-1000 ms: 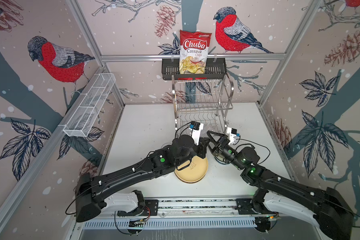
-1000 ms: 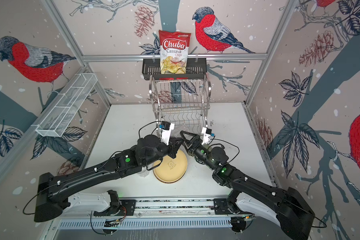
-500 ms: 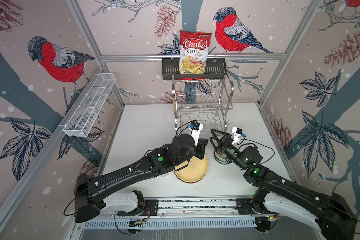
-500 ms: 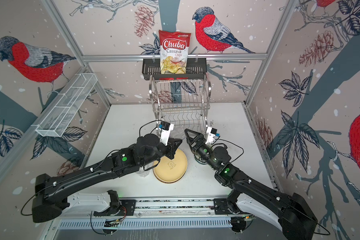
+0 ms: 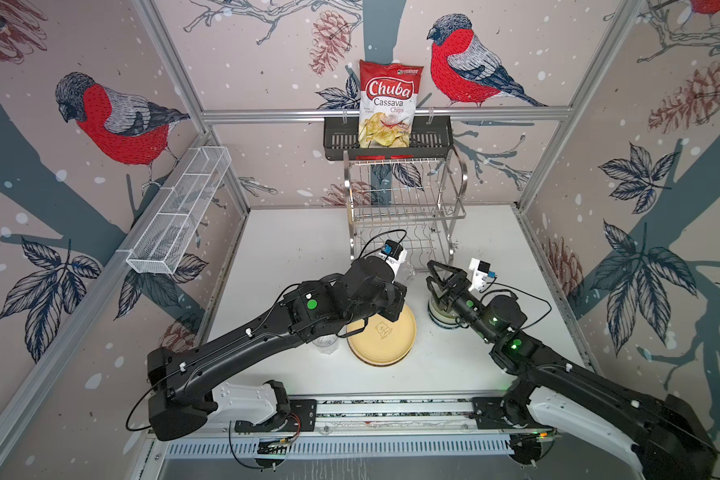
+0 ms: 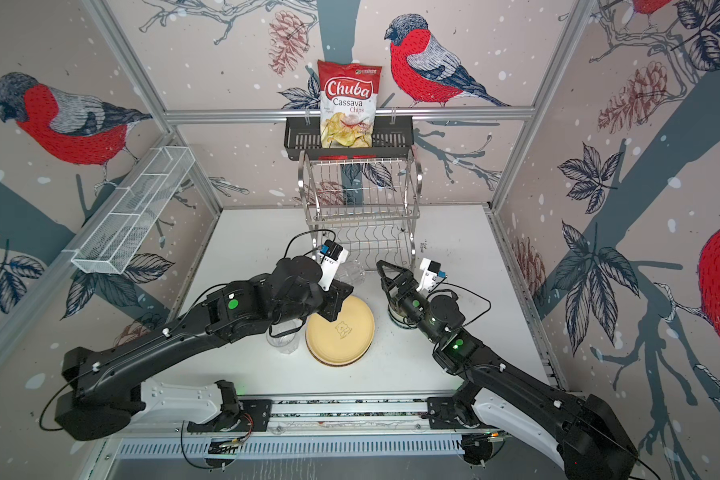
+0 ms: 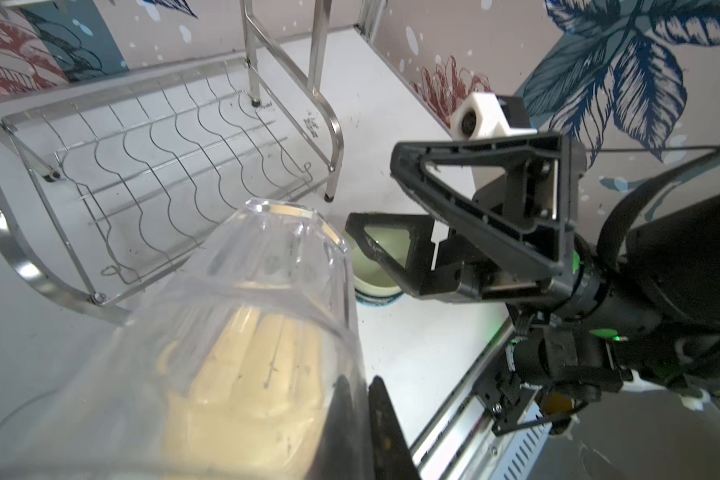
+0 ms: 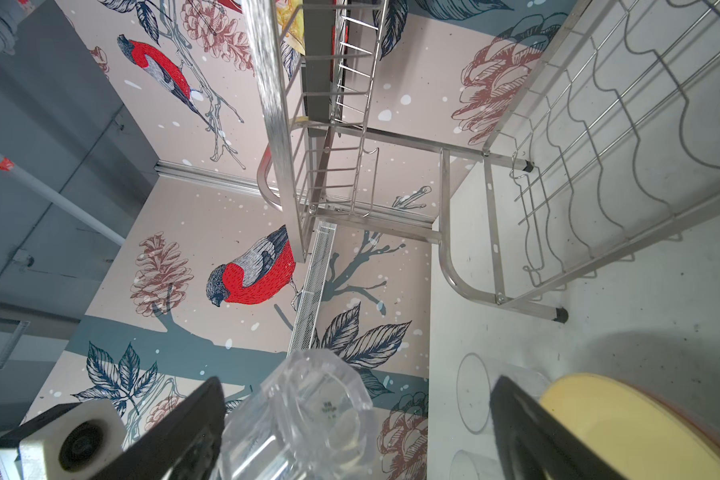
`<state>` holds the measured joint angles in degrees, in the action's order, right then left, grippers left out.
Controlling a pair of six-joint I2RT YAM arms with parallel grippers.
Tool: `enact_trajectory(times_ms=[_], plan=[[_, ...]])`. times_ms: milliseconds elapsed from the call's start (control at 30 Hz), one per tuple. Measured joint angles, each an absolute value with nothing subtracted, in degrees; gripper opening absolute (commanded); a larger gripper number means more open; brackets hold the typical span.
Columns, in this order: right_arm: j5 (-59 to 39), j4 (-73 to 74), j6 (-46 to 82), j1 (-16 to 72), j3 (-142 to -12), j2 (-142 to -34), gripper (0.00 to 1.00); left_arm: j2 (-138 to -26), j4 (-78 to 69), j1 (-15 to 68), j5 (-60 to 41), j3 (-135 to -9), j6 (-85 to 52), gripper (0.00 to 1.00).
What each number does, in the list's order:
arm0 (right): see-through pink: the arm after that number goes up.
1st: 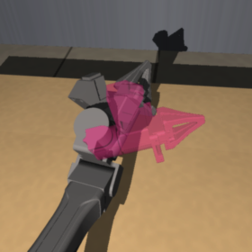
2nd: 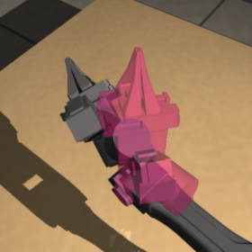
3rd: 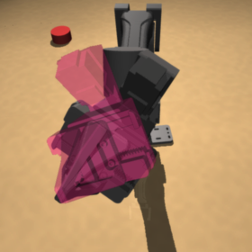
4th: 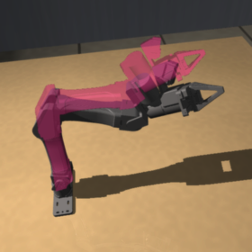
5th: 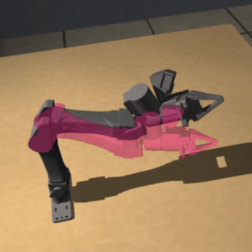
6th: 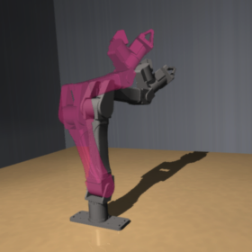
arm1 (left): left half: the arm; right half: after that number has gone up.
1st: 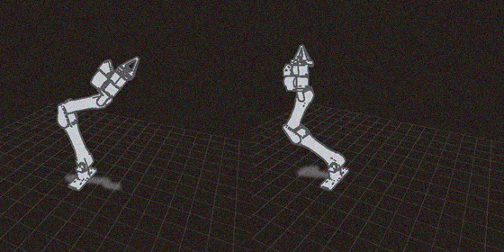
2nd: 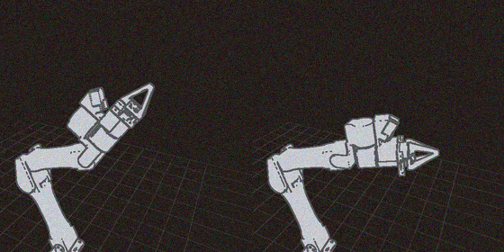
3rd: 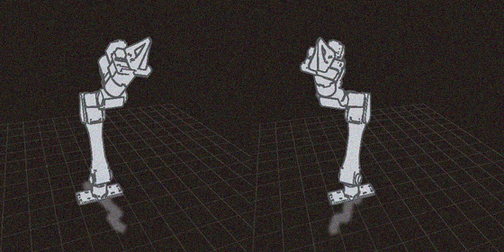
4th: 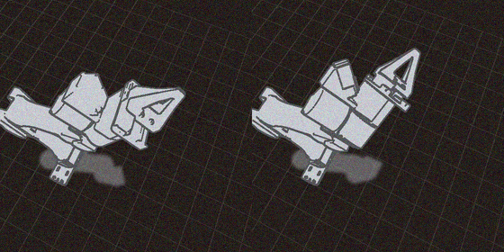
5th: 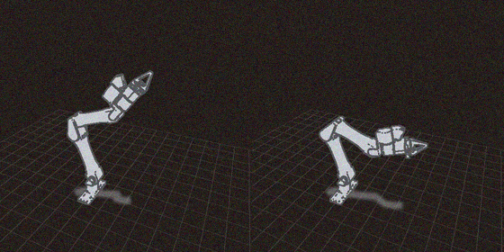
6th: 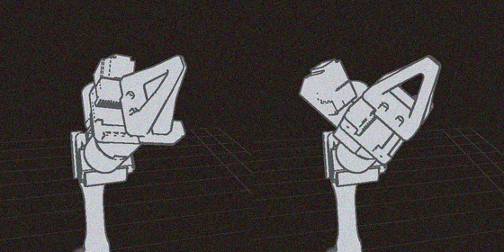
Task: Unload the mixed dishes from the dish rack
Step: 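Open the right gripper and withdraw it while the left carries the tumbler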
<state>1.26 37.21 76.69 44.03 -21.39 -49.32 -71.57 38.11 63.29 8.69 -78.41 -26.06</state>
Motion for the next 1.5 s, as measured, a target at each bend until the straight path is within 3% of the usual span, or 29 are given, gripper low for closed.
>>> enact_trajectory(times_ms=[467,933,1500], plan=[[1.3,37.0,76.7,43.5,-21.1,-50.0,0.99,-72.4,58.3,63.3,5.9,-81.0,-25.7,0.00],[1.0,37.4,76.9,43.4,-21.7,-53.6,0.99,-68.6,70.6,65.5,3.9,-75.2,-29.9,0.00],[-1.4,38.7,78.2,43.4,-22.6,-57.5,0.99,-70.6,73.7,73.1,2.9,-65.1,-33.1,0.00]])
